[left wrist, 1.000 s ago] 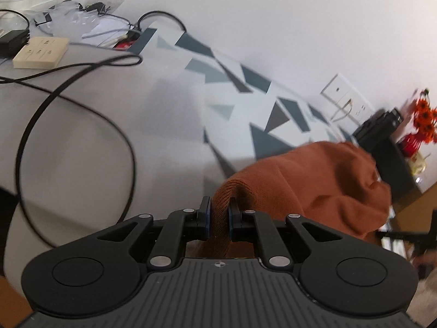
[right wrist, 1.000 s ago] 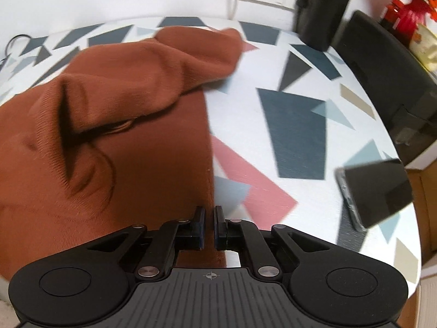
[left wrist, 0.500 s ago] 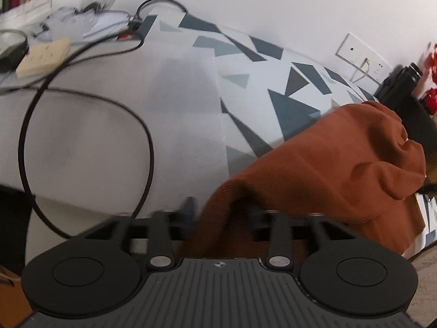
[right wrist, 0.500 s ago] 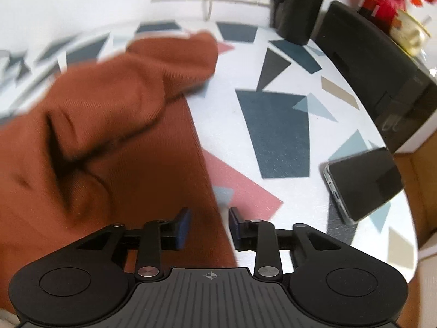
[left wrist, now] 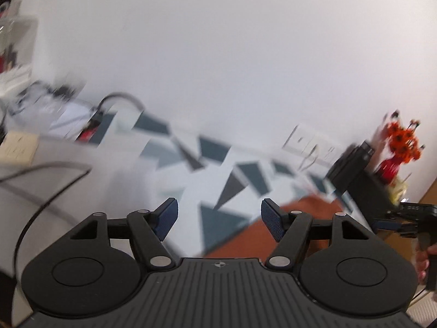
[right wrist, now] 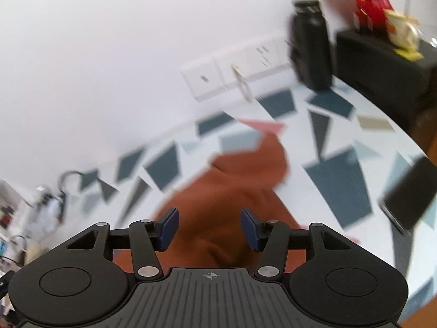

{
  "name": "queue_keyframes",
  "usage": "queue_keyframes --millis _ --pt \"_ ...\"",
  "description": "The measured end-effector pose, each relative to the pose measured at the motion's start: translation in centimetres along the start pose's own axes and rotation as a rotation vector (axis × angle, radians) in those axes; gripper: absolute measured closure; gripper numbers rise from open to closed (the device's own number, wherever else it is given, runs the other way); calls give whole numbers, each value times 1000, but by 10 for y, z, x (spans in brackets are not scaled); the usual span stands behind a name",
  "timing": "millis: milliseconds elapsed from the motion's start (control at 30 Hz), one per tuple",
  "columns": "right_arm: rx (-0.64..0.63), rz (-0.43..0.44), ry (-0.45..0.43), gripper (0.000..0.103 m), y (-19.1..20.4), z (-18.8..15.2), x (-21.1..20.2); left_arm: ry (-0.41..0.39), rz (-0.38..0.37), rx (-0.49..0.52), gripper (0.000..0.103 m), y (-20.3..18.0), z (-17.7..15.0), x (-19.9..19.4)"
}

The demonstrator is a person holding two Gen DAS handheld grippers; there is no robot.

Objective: Fold clothes
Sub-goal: 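Open both grippers off the garment and lift them away, then lower both open grippers toward the spread garment on the table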

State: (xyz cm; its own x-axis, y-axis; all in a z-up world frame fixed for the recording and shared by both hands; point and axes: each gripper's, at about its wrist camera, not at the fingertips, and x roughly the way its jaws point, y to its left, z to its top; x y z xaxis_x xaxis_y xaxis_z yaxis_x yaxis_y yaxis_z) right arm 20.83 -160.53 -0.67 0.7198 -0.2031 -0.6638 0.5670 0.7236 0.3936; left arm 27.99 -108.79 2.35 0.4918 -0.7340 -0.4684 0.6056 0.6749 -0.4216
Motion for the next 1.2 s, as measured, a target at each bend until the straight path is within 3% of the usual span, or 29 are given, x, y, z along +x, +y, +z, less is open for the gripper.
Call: queue_keyframes --millis 200,267,400,567,767,1000,1200 --pt "-40 78 -117 55 27 46 -12 -108 15 2 34 -23 29 7" --pt "-74 80 -155 55 29 55 -15 -107 9 16 34 -29 28 11" --pt "-128 60 -113 54 19 56 -3 5 -3 51 34 -45 -2 29" --pt "-141 0 15 54 -14 34 31 179 -54 98 34 -81 -47 64" --pt "-143 -13 74 54 -44 27 58 267 -114 151 34 -143 -74 102" --pt "-259 21 137 51 -59 18 83 367 -41 110 34 -155 -95 141" --pt "-298 46 205 48 -84 9 101 503 -59 262 32 -177 -130 156"
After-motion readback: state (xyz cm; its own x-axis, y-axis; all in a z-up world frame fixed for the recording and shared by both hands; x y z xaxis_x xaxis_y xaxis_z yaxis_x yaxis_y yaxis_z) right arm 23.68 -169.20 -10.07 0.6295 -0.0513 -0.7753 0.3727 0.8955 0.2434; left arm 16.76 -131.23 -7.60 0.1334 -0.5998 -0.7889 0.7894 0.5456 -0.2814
